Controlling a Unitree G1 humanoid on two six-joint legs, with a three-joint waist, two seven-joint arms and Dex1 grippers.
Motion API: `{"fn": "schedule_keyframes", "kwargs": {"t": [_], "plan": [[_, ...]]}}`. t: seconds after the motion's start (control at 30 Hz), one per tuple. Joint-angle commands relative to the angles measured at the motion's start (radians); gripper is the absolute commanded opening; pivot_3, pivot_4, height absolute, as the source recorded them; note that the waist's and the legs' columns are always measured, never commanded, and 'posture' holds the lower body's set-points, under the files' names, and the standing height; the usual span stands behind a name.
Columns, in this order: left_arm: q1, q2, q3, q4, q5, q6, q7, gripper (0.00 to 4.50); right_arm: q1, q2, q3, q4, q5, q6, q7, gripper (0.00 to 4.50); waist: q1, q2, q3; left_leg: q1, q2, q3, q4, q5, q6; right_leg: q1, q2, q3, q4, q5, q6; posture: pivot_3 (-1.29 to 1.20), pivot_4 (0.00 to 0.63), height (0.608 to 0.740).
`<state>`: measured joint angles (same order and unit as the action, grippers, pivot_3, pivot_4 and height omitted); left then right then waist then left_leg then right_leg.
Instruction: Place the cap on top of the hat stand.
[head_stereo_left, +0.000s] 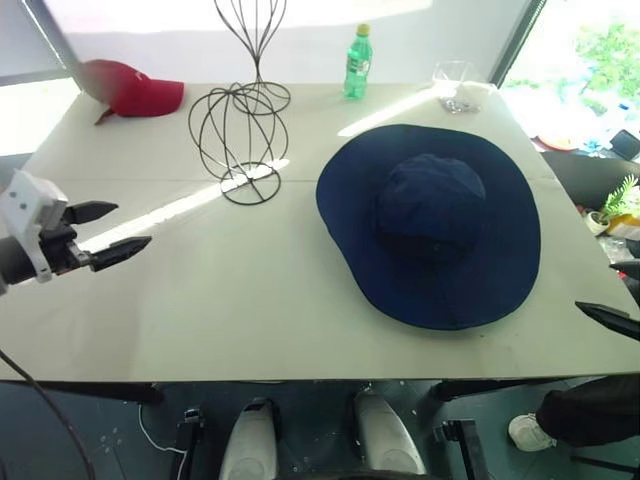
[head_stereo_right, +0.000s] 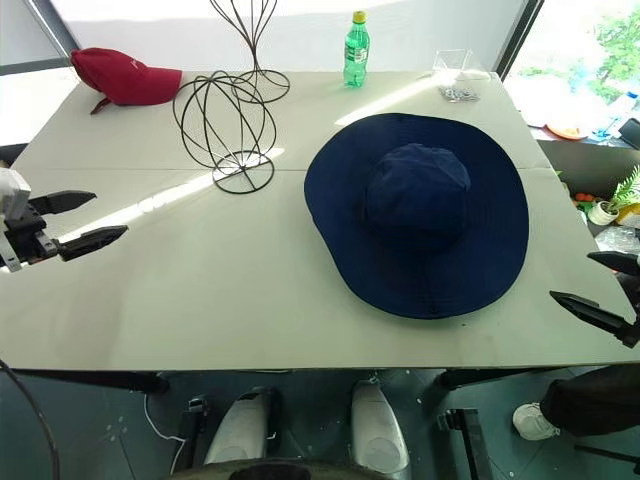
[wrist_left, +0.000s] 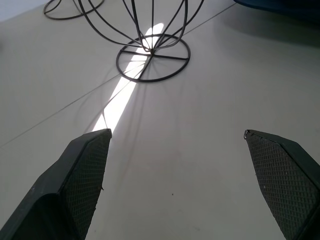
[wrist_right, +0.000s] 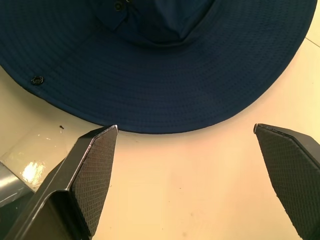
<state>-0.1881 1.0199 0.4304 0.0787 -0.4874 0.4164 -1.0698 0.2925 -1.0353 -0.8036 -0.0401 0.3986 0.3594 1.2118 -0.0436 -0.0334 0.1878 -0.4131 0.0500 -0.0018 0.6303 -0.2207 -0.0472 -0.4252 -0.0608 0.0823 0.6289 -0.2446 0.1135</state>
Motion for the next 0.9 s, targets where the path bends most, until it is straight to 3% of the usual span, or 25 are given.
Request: {"fn": "schedule_keyframes", "kwargs": {"t": [0.03,0.53,0.7,0.9], "plan": [[0.0,0.011,-0.005,-0.022,0.014,-0.041,-0.022,4.45,-0.003,0.012,-0.041,-0.03,0.008,-0.016,-0.025,4.46,0.0,0.0,0.0,0.0,0.0,0.0,0.0,0.0,0.0,0.0,0.0,0.0,0.0,0.0,0.0,0.0,0.15,0.739],[-0.038,0.016,-0.029,-0.098,-0.061,0.071,-0.051,4.45,-0.086,-0.026,0.048,-0.06,-0.035,-0.029,-0.116,4.46,-0.001,0.0,0.0,0.001,0.0,0.0,0.0,0.0,0.0,0.0,0.0,0.0,0.001,0.0,0.0,0.0,0.15,0.739],[-0.022,0.058,-0.055,-0.244,-0.138,0.153,-0.151,4.45,-0.127,-0.056,0.109,-0.272,-0.022,0.052,-0.155,4.46,-0.002,0.001,0.0,0.001,0.0,0.0,0.0,0.0,0.0,0.0,0.0,0.0,0.002,0.0,0.0,0.0,0.15,0.739],[-0.093,0.062,-0.133,-0.296,-0.159,0.168,-0.196,4.45,-0.256,-0.037,0.314,-0.628,0.089,0.347,-0.352,4.46,0.001,0.0,0.0,0.002,0.001,-0.002,0.0,0.0,0.0,0.0,0.002,0.0,0.002,0.0,0.001,0.0,0.15,0.739]]}}
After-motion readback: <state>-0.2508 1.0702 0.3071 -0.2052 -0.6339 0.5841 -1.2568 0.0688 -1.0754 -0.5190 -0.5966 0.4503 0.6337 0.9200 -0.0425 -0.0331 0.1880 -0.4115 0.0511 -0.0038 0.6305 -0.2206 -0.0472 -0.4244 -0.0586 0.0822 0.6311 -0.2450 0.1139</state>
